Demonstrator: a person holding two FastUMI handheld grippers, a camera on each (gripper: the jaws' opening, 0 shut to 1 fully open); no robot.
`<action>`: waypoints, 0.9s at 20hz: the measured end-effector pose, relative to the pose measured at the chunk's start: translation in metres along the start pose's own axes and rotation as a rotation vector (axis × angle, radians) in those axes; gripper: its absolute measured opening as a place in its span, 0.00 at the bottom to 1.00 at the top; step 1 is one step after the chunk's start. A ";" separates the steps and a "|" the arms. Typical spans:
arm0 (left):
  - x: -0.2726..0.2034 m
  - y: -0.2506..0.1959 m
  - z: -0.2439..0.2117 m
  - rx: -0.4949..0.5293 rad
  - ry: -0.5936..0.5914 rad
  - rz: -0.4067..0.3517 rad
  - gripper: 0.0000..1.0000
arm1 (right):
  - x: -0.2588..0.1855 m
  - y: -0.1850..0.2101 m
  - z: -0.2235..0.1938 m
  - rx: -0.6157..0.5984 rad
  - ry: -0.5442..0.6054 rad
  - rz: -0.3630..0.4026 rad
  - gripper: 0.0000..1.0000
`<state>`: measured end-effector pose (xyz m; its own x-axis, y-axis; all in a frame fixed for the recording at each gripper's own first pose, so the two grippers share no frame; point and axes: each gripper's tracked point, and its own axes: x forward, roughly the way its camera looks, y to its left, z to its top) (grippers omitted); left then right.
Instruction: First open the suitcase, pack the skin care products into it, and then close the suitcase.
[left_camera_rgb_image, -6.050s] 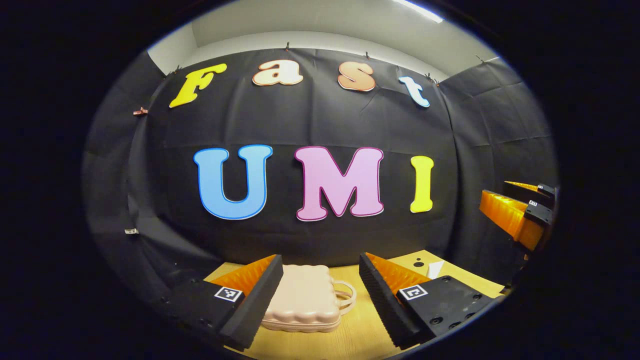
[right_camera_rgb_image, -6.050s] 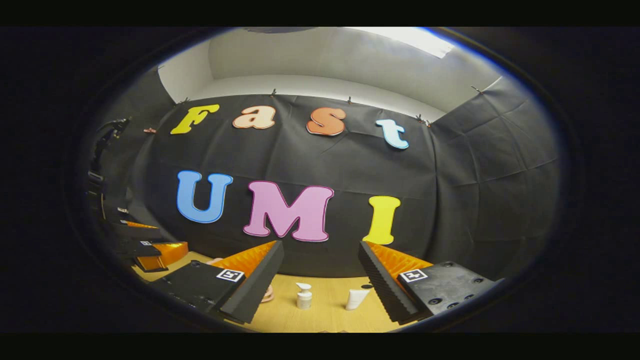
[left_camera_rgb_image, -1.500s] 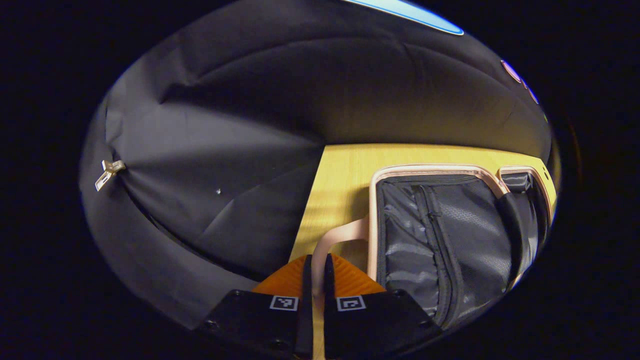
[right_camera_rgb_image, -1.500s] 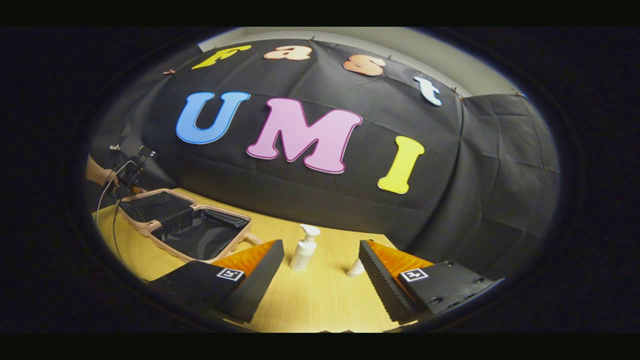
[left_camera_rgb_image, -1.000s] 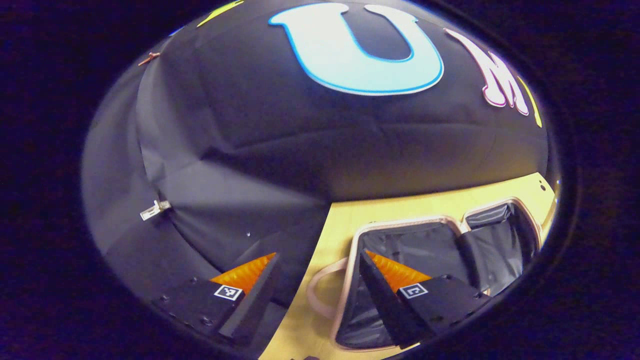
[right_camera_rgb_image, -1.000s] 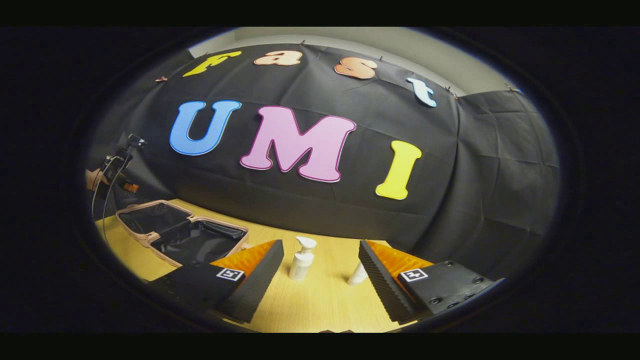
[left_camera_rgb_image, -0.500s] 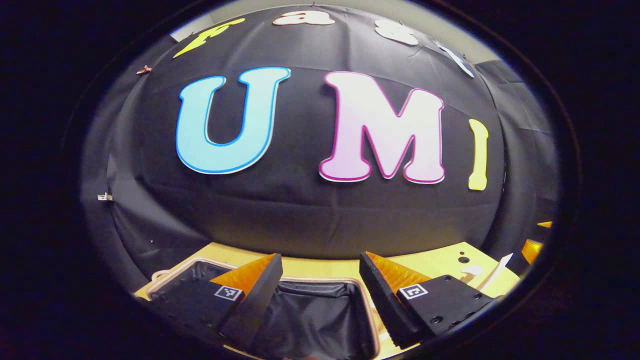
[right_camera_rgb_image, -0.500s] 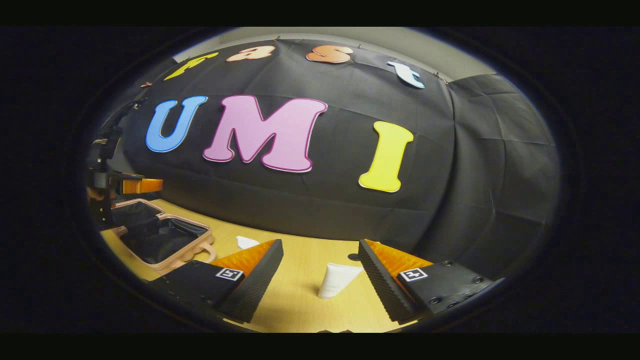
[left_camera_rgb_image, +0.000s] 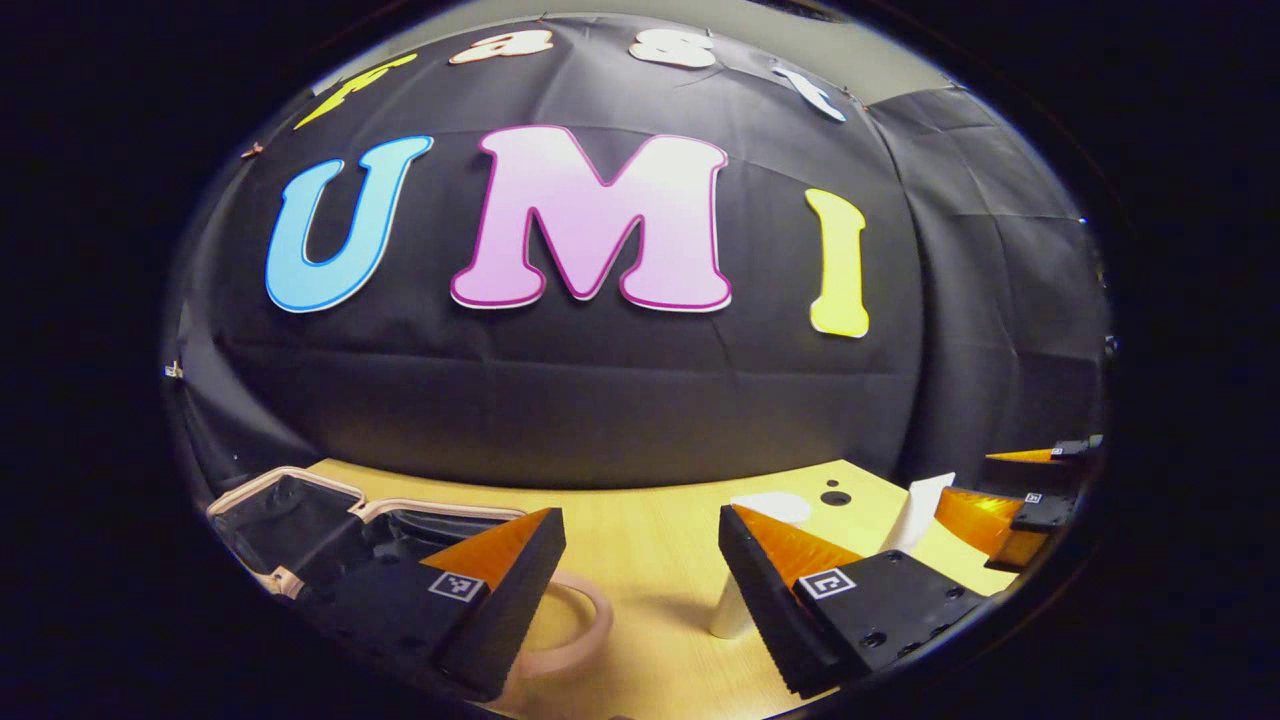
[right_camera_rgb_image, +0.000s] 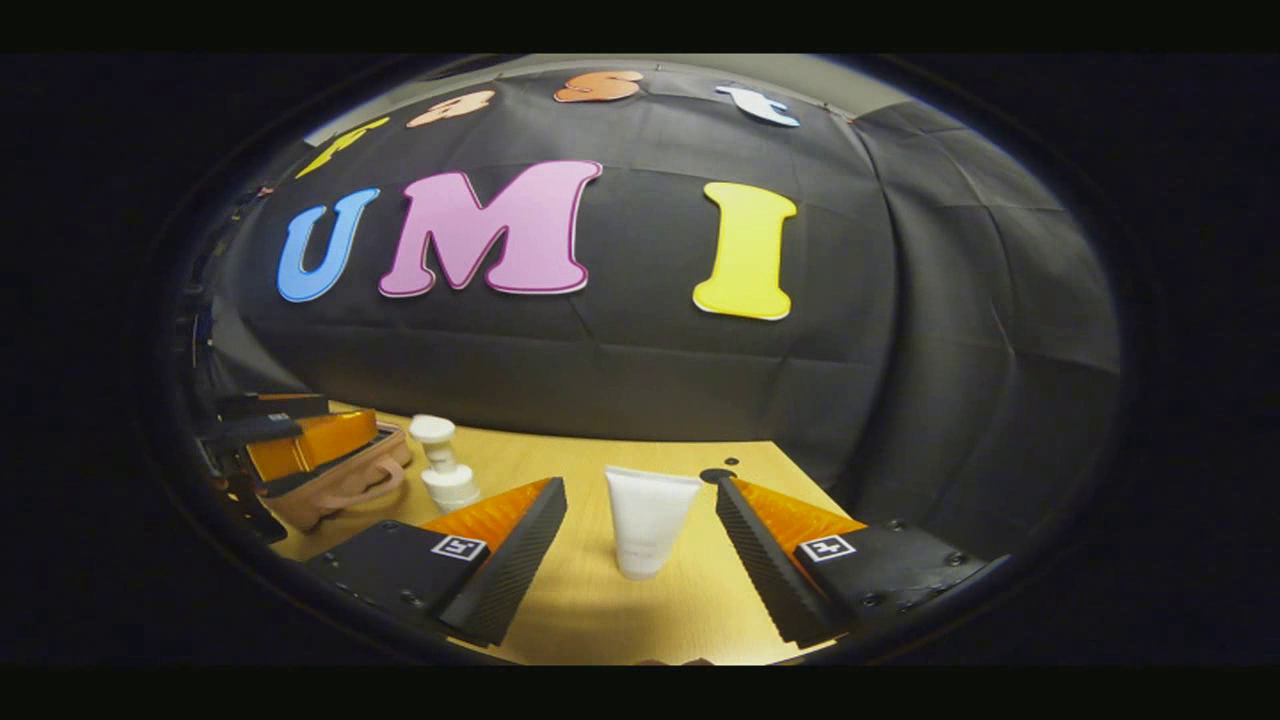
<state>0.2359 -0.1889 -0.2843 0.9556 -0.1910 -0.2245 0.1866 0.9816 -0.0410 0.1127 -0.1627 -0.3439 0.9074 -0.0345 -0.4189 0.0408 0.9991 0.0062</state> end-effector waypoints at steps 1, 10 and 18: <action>0.002 -0.009 -0.013 0.011 0.018 -0.015 0.98 | -0.001 -0.003 -0.009 0.006 0.012 0.007 0.97; 0.057 -0.061 -0.078 0.028 0.105 -0.055 0.98 | 0.016 -0.009 -0.062 0.026 0.127 0.050 0.97; 0.102 -0.075 -0.090 -0.012 0.130 -0.064 0.95 | 0.035 0.003 -0.079 0.055 0.175 0.050 0.97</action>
<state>0.2994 -0.2817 -0.3914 0.9041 -0.2523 -0.3448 0.2428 0.9675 -0.0712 0.1115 -0.1596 -0.4306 0.8227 0.0242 -0.5679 0.0249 0.9966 0.0785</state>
